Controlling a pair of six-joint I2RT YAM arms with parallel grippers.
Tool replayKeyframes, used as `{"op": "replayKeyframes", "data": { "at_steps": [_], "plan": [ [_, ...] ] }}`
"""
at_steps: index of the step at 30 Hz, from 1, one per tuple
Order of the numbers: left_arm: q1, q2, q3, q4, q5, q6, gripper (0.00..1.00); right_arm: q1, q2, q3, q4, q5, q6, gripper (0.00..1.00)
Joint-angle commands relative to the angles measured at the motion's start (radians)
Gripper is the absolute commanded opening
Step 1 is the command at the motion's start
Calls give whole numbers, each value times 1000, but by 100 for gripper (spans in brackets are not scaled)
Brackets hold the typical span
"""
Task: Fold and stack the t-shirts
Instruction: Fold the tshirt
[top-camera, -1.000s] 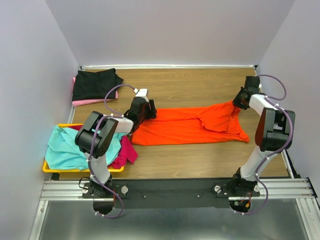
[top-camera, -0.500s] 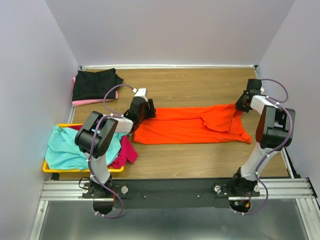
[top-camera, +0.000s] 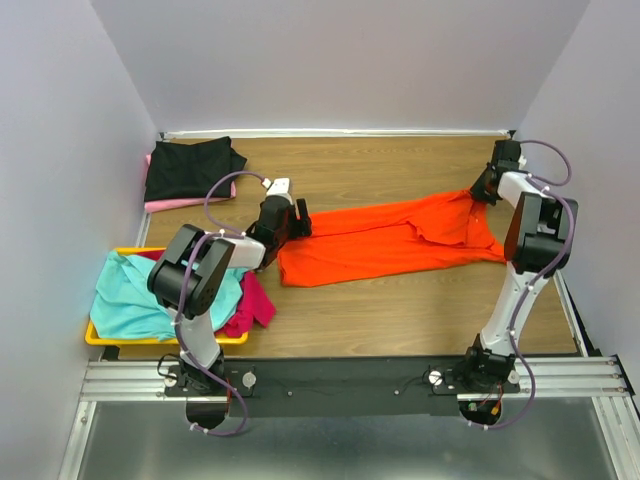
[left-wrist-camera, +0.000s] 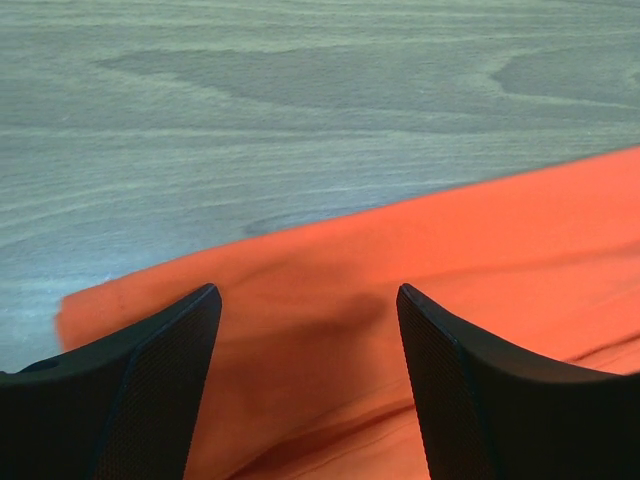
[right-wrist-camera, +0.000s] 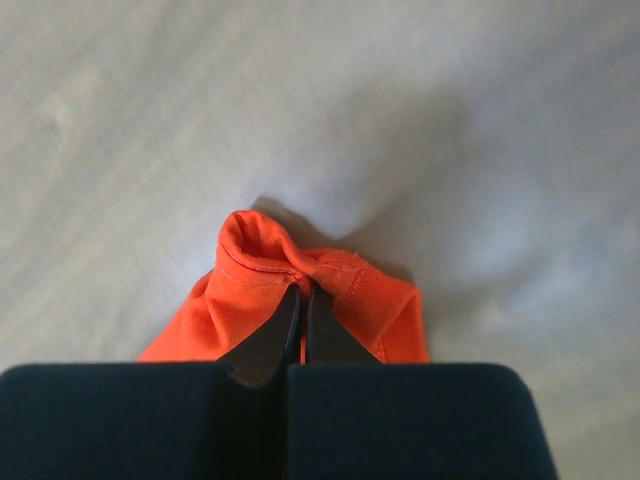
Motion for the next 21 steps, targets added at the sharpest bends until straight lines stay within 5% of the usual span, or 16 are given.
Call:
{"op": "replayKeyframes", "data": {
  "at_steps": [1, 10, 11, 15, 21],
  "plan": [
    [5, -56, -34, -25, -66, 2, 80, -10, 99, 130, -34, 39, -10, 0],
    [-72, -161, -52, -15, -109, 34, 80, -8, 176, 328, -60, -145, -48, 9],
    [-81, -165, -52, -6, -101, 42, 80, -7, 169, 331, -60, -165, -62, 14],
    [-123, -208, -149, 138, -14, 74, 80, 7, 64, 304, -58, -214, -96, 59],
    [-133, -244, -314, 387, 115, 56, 80, 42, -169, 131, -47, -259, -103, 76]
  ]
}}
